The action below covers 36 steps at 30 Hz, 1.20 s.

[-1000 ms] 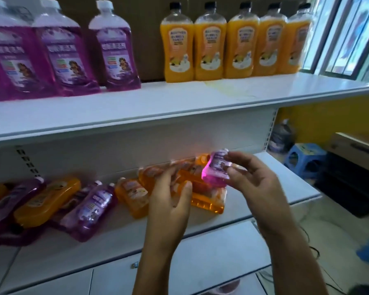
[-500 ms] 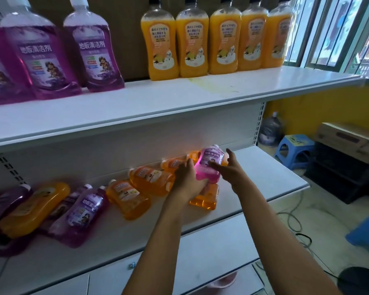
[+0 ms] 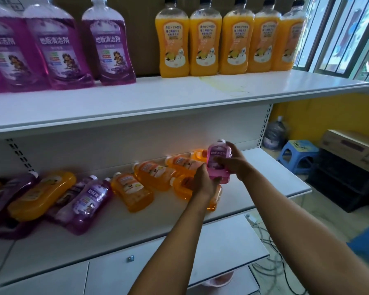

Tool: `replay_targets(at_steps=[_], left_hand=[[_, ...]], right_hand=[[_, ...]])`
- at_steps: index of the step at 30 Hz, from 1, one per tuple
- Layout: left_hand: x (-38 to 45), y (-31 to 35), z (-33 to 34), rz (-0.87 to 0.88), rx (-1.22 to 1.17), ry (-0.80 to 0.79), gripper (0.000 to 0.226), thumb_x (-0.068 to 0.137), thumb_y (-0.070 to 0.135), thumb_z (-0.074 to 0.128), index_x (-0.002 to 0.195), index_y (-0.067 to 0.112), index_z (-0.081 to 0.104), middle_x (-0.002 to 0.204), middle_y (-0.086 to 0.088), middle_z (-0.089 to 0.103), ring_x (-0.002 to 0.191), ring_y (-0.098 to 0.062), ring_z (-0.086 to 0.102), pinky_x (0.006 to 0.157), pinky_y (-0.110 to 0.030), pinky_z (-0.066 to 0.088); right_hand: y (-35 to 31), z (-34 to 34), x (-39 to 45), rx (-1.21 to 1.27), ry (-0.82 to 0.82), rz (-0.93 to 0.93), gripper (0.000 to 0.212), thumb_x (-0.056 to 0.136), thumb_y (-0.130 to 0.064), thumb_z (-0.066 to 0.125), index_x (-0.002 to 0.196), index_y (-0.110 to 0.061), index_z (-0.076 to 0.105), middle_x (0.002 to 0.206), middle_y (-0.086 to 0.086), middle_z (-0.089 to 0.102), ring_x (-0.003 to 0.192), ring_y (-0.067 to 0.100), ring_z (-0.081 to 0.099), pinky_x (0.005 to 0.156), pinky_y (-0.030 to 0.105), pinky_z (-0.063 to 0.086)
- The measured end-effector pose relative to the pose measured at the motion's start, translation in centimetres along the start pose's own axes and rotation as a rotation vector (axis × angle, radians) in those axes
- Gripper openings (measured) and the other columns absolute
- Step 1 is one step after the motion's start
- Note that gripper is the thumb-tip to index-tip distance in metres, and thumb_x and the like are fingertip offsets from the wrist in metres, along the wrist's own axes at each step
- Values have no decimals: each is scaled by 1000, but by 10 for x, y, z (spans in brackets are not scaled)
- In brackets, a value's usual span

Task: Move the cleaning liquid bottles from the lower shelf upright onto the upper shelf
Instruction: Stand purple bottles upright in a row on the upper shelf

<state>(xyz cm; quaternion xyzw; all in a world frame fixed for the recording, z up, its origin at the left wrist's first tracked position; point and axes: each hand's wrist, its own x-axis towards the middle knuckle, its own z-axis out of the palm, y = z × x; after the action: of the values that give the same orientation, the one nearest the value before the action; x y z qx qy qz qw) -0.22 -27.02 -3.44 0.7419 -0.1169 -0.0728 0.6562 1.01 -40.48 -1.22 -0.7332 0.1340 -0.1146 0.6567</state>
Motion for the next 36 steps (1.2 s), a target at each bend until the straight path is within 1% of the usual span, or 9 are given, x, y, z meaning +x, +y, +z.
replay_targets(at_steps=[3, 6, 9, 13, 15, 18, 24, 29, 36], left_hand=[[-4, 4, -11, 80, 78, -59, 36, 96, 28, 64, 129, 25, 51, 124, 1, 64, 116, -20, 60, 99, -25, 46], [-18, 9, -31, 183, 35, -188, 68, 84, 33, 75, 142, 25, 41, 135, 15, 52, 125, -8, 53, 108, -25, 43], [-43, 14, -54, 219, 10, -299, 76, 83, 44, 77, 146, 42, 35, 141, 19, 51, 125, -1, 53, 100, -24, 49], [-89, 20, -82, 237, -158, -257, 76, 77, 44, 80, 132, 67, 33, 124, 43, 52, 115, 10, 57, 77, -12, 53], [-108, 15, -97, 238, -183, -228, 73, 75, 42, 80, 130, 67, 39, 123, 38, 56, 117, 3, 59, 78, -17, 55], [-126, 8, -125, 188, -209, -155, 65, 69, 45, 80, 120, 70, 48, 119, 32, 62, 113, -2, 64, 78, -23, 58], [-153, 2, -193, 187, -298, 72, 61, 83, 17, 76, 131, 47, 55, 124, 18, 67, 114, -10, 66, 81, -21, 57], [-190, -2, -263, 250, -332, 337, 68, 79, 24, 80, 139, 41, 53, 134, 2, 64, 121, -21, 63, 88, -28, 56], [-254, -9, -361, 339, -408, 731, 78, 70, 27, 87, 140, 33, 53, 135, -8, 63, 122, -30, 62, 88, -33, 55]], right_hand=[[-5, 3, -26, 45, 100, -175, 66, 81, 7, 73, 132, -28, 51, 109, -1, 63, 96, 17, 66, 62, 22, 60], [-17, 5, -56, 91, 166, -281, 74, 79, 0, 80, 139, -29, 48, 119, -9, 61, 99, 6, 67, 70, 23, 60], [-30, 11, -88, 141, 179, -305, 79, 76, -6, 84, 139, -32, 44, 122, -21, 56, 98, -10, 64, 68, 19, 57], [-37, 31, -127, 130, 97, -296, 78, 77, -9, 84, 137, -36, 41, 108, -36, 60, 102, -2, 66, 74, 27, 61], [-34, 45, -141, 74, 27, -283, 79, 78, -16, 84, 139, -37, 40, 120, -24, 60, 104, 5, 68, 78, 31, 62], [-31, 72, -154, 7, -67, -253, 79, 79, -28, 83, 142, -41, 35, 129, -11, 58, 107, 16, 68, 83, 39, 62], [-51, 144, -160, 7, -308, -292, 77, 83, -30, 79, 138, -57, 32, 122, -33, 55, 106, -9, 62, 72, 16, 58], [-66, 227, -173, 102, -559, -322, 61, 91, -27, 68, 126, -67, 38, 110, -43, 61, 107, -7, 64, 78, 22, 59], [-92, 354, -223, 216, -966, -368, 62, 98, 0, 54, 142, -38, 34, 117, -42, 61, 113, -12, 59, 86, 10, 50]])
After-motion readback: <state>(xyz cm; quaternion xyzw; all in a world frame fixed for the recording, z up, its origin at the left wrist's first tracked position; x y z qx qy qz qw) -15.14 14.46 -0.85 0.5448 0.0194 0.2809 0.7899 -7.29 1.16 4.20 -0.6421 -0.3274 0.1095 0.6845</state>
